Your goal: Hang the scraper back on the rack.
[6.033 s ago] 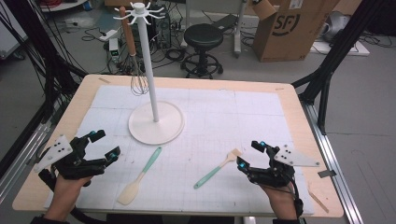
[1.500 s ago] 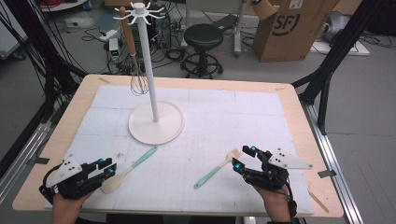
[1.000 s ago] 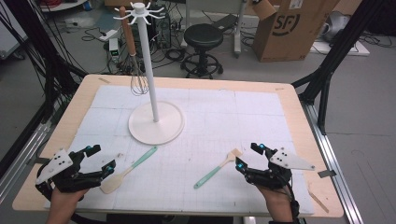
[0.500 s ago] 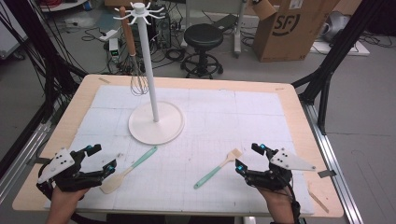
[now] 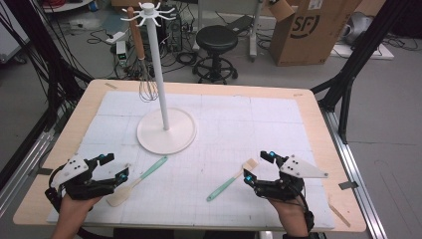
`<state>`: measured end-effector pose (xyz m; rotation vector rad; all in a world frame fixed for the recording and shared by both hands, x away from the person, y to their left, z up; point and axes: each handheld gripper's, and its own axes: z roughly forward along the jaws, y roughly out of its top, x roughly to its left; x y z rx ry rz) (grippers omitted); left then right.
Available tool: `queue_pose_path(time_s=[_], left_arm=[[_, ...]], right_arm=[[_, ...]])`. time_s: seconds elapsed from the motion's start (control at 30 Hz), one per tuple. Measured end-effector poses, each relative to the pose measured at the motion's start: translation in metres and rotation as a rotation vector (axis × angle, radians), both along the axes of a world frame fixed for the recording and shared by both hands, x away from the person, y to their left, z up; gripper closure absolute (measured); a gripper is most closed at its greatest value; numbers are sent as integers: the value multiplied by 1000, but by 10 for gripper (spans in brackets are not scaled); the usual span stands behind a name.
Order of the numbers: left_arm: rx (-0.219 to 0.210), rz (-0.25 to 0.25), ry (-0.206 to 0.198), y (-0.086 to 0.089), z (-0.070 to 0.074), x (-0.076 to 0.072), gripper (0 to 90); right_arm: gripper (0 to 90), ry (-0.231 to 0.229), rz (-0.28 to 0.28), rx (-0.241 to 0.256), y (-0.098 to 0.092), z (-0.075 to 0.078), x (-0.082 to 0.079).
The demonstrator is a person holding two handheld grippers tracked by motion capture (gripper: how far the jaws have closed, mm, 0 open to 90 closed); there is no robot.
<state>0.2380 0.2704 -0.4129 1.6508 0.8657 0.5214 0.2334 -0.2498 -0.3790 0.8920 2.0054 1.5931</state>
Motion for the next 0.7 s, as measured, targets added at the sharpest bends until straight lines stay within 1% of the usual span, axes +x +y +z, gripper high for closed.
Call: queue_pose_path(time_s=[0.07, 0.1, 0.13, 0.2, 0.27, 0.33, 0.47, 0.57, 0.6, 0.63, 0.67, 0.7], left_arm=[[-6, -2, 7, -1, 0, 2, 280], [-10, -20, 25, -2, -1, 7, 299], [-10, -20, 25, -2, -1, 7, 322], [2, -31, 59, -4, -3, 12, 337], [27, -53, 90, -10, -6, 17, 369], [63, -71, 108, -16, -8, 21, 389], [112, -89, 146, -27, -13, 28, 434], [169, -105, 185, -34, -19, 32, 448], [200, -112, 205, -38, -22, 33, 450], [200, -112, 205, -38, -22, 33, 464], [213, -112, 212, -40, -23, 33, 464], [231, -112, 214, -41, -24, 33, 493]], right_arm=[[177, 4, 6, 1, 0, -1, 0], [177, 8, 8, -3, -1, -1, -1], [177, 8, 6, -2, -1, -2, -2], [177, 7, 4, -3, -2, -1, -2], [177, 5, 1, 3, -3, -1, -3], [177, 4, -2, 7, -4, -1, -4], [177, 1, -6, 5, -3, -1, -5], [177, 0, -6, 2, -3, -1, -6], [177, 1, -5, 2, -2, -1, -6], [177, 1, -5, 2, -2, -1, -6], [177, 0, -4, 1, -2, -1, -6], [177, 1, -4, 0, -2, -1, -6]])
